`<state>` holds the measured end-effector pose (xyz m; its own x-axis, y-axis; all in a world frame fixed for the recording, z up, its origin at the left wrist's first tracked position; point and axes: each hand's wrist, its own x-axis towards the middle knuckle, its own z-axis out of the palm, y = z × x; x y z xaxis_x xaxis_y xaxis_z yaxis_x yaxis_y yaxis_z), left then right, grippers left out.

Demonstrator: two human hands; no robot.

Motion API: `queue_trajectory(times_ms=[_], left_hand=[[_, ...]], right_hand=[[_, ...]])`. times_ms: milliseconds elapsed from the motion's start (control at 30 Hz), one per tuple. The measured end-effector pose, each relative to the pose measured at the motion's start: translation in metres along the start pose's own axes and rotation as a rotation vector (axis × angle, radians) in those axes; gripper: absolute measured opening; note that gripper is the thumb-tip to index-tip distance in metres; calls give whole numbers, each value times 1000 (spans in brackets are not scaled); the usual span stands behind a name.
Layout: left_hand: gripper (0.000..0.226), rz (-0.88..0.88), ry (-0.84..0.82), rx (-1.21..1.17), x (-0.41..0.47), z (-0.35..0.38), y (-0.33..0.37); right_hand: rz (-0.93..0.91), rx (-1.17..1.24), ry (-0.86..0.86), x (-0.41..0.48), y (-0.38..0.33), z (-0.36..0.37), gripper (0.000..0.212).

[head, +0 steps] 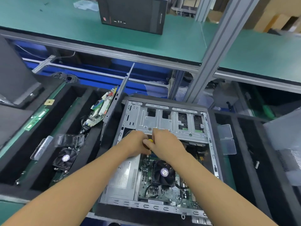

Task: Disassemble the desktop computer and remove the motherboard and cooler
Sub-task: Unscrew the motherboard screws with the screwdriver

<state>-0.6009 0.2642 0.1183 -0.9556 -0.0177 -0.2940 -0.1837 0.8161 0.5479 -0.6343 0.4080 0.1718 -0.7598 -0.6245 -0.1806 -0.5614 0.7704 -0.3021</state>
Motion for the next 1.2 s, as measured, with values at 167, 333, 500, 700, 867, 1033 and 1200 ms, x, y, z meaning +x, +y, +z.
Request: queue_trajectory(times_ms=[167,333,500,700,867,1033,1200], left_hand=[[20,0,-66,-35,-2,-6,1],[17,-5,64,-44,-8,1,4],[25,-58,119,-55,-10,6,7],[10,24,39,-140,-13,0,1],[23,-36,88,-140,-13,2,0],[28,-83,93,-130,-14,2,4],[23,-37,-34,-167,-16,-8,4]], right_hand=[[-95,2,-59,2,-5,0,23],[-115,60,-77,4,-2,-1,22],[-4,47,7,0,-2,5,41],[-85,51,-81,8,-4,4,20],[-48,138,-112,8,-1,2,29],[4,15,-26,4,-4,4,38],[-41,61,-60,2,-9,10,37]])
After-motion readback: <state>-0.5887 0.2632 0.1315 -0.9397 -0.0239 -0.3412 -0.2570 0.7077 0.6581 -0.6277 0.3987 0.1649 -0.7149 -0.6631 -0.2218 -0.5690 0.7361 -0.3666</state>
